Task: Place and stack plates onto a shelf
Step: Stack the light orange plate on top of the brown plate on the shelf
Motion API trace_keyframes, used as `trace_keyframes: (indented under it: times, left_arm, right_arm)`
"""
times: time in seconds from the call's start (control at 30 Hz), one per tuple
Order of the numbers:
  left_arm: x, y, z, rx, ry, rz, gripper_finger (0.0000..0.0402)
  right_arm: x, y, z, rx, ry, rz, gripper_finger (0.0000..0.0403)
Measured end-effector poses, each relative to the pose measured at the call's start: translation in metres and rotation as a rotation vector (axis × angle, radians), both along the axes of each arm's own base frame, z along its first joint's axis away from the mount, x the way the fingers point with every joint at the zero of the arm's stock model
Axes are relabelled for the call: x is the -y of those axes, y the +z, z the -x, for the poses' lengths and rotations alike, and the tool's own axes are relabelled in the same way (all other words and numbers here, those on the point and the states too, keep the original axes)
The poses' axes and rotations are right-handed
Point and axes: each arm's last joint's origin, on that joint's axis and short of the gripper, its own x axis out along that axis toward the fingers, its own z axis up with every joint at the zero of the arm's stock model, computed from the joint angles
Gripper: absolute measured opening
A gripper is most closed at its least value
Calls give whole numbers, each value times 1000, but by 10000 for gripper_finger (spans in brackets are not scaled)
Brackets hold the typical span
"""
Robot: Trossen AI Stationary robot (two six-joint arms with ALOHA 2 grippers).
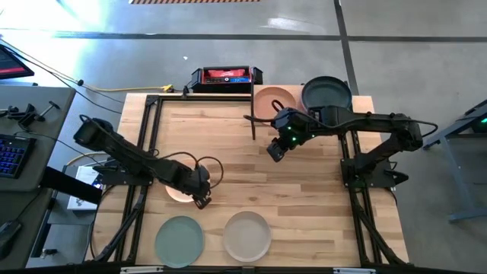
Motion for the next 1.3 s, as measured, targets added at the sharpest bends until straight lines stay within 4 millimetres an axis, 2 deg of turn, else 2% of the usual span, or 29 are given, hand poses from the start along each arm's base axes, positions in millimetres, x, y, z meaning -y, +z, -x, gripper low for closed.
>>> trace_keyframes:
  times: [0.33,0.57,0.67,0.83,0.97,1.3]
  left_arm:
    - [8,-20,-4,-65,-4,0,127]
    - [10,-22,-6,-58,0,-1,124]
    - [11,-22,-6,-57,-3,2,108]
    - [12,-22,-7,-55,-49,13,53]
    - [13,-19,-9,-57,-106,1,11]
    - [19,5,-24,-14,-332,-75,3]
  right_arm:
    - [0,0,0,-3,-2,7,89]
    - [0,0,0,-2,-9,17,89]
    - [0,0,0,-2,-9,17,89]
    - [0,0,0,-2,-8,17,89]
    - [0,0,0,-2,-8,17,89]
    - [0,0,0,-2,-18,10,89]
